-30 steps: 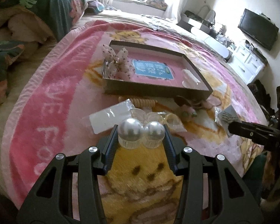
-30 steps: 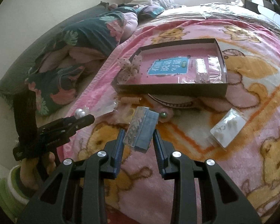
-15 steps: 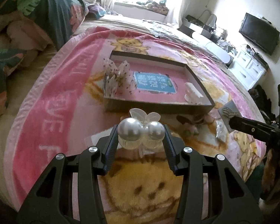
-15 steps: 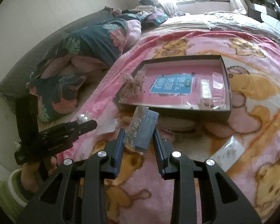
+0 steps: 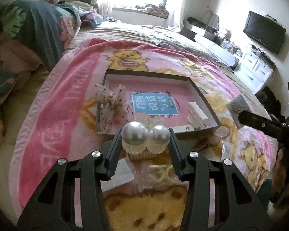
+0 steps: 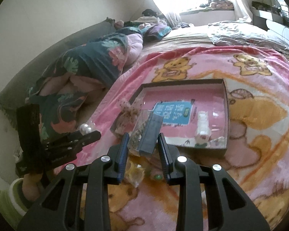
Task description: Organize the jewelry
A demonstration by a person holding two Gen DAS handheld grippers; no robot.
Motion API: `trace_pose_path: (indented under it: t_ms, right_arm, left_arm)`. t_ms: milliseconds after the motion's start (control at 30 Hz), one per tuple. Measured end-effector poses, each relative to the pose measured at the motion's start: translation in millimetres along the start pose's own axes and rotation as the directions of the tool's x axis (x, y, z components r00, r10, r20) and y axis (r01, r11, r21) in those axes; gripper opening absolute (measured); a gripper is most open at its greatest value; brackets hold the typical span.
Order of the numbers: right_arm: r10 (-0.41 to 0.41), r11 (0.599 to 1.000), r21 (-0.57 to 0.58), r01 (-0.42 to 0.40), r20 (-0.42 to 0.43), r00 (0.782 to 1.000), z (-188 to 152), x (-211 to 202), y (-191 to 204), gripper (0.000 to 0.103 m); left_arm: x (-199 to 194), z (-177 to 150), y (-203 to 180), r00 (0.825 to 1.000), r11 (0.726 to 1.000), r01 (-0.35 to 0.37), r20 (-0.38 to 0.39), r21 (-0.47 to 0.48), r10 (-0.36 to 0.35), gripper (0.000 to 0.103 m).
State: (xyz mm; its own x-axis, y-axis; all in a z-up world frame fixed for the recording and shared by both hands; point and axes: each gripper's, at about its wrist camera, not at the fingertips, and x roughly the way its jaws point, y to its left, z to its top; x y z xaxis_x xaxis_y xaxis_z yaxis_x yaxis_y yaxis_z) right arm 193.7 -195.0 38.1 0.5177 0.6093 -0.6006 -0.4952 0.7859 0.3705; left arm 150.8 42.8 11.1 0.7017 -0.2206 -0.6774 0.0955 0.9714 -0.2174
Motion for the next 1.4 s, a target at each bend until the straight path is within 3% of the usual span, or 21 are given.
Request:
trace_pose_path:
  t_ms: [767,1400]
  right_arm:
    - [-0.031,1.0,0.006,0.031,-0.012,0.999,37.1,36.7,-45.7,0.029]
    - [-0.049,0.998,-0.051,0.042,-0.135,0.99,42.1,102.4,-59.2,0.028]
  left_arm:
    - [79.5,34.2,-17.9,0.996,0.997,0.002,-0.088,0.073,0.005,0.038]
    - [130.1,24.6,-7.6,0.981,0.998,-0.001,-0.191,0.06,0.012,0.038]
